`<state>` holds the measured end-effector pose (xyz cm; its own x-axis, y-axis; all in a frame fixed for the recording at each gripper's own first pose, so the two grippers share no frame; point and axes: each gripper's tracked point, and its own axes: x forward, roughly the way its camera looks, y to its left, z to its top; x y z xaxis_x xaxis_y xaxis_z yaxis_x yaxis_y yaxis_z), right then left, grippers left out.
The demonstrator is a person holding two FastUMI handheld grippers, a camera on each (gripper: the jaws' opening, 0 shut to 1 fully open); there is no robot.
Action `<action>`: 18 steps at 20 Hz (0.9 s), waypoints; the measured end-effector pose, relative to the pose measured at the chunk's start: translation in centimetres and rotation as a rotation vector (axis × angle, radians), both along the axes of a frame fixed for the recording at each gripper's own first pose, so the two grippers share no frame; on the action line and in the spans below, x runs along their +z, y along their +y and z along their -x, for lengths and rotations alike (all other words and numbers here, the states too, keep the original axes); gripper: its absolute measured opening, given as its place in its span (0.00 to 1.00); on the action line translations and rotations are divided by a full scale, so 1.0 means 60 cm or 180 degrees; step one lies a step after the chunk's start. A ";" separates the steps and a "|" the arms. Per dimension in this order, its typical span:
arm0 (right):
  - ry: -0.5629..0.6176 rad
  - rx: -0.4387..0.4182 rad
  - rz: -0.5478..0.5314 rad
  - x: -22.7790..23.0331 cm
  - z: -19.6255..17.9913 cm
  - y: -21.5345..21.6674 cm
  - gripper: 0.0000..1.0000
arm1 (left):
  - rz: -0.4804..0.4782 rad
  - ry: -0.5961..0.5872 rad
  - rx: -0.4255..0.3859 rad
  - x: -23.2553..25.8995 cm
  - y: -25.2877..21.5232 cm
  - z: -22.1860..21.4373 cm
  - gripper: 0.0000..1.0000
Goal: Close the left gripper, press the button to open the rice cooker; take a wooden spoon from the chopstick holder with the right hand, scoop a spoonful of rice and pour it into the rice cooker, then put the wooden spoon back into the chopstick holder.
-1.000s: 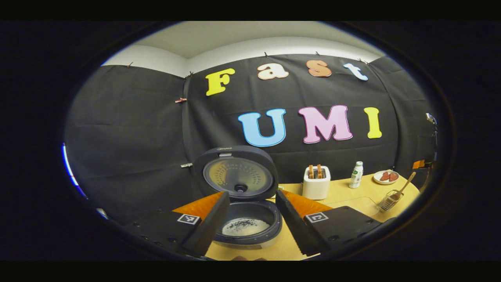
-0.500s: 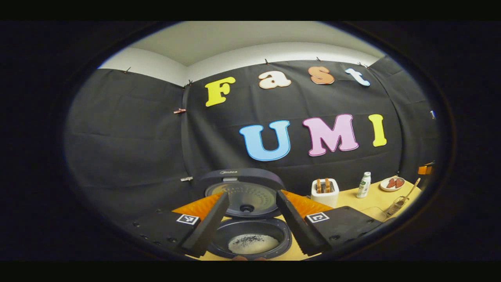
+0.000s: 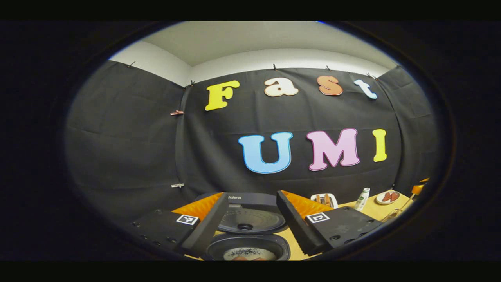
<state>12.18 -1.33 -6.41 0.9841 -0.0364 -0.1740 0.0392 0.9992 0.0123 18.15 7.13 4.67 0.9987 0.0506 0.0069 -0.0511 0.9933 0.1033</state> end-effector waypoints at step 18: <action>0.0069 -0.0136 -0.0175 -0.007 0.009 0.007 0.49 | 0.0127 0.0412 -0.0184 -0.035 0.048 -0.117 0.95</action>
<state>11.61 -0.91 -6.85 0.9778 -0.0682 -0.1981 0.0827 0.9944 0.0657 25.19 9.98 2.58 0.9924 -0.0093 -0.1231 0.0176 0.9977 0.0658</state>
